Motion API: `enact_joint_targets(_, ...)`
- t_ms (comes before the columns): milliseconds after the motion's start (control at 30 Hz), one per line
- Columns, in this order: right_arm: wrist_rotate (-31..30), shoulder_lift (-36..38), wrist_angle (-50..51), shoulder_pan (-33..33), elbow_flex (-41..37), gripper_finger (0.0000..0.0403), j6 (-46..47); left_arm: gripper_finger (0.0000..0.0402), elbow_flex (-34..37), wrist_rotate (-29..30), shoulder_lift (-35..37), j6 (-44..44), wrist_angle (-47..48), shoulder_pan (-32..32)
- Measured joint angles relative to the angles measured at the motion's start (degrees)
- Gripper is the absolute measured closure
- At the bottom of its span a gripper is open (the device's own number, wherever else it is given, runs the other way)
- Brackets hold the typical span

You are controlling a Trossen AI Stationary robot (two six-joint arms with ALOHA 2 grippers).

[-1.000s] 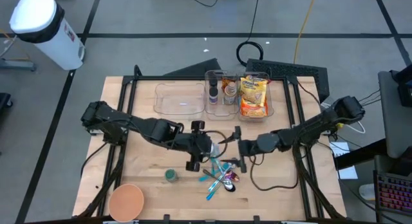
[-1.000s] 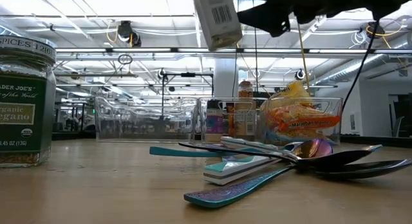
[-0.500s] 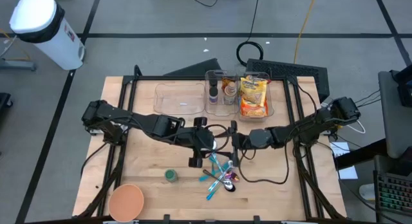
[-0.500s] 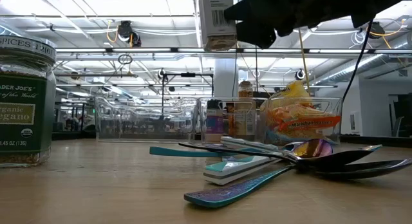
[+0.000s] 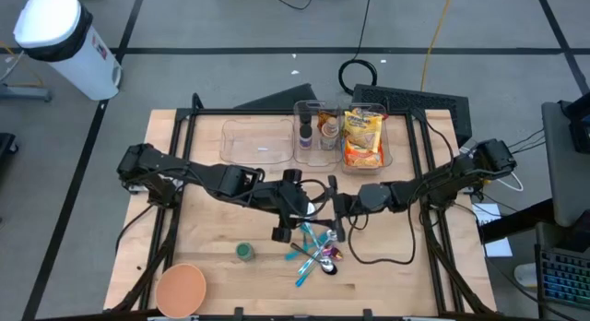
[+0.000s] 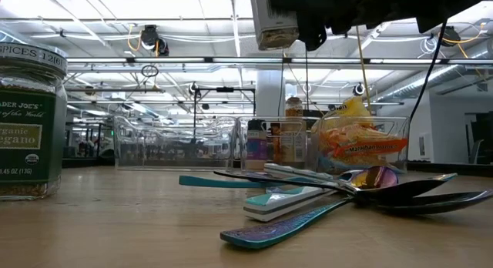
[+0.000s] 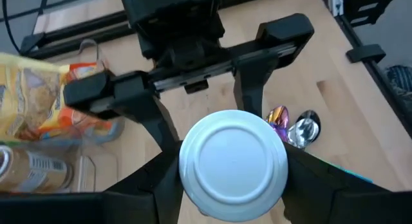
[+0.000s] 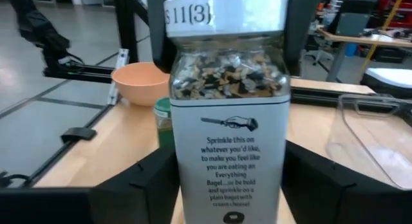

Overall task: Pick & Place Food Item
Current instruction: Put the white seasoning bottle into the middle transparent bin

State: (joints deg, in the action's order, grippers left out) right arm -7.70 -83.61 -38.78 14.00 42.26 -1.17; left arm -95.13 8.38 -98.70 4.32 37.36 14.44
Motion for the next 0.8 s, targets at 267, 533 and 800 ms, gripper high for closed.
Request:
enact_joint_targets(267, 1.95, 0.96, 0.4, 0.01, 0.0, 0.0212, -1.05, 0.0184, 0.04, 1.11, 0.58, -1.27, -1.49, 0.07)
enact_joint_targets(533, 0.68, 6.21, 7.83, 1.02, -0.16, 0.0212, -0.81, 0.0015, 9.17, -3.27, 10.78, -2.32, -15.32, 1.67)
enact_joint_targets(800, -8.55, 11.37, 11.88, 2.97, -0.11, 0.0212, -0.5, 0.007, 36.89, -2.1, 18.15, -2.06, -54.43, -0.31)
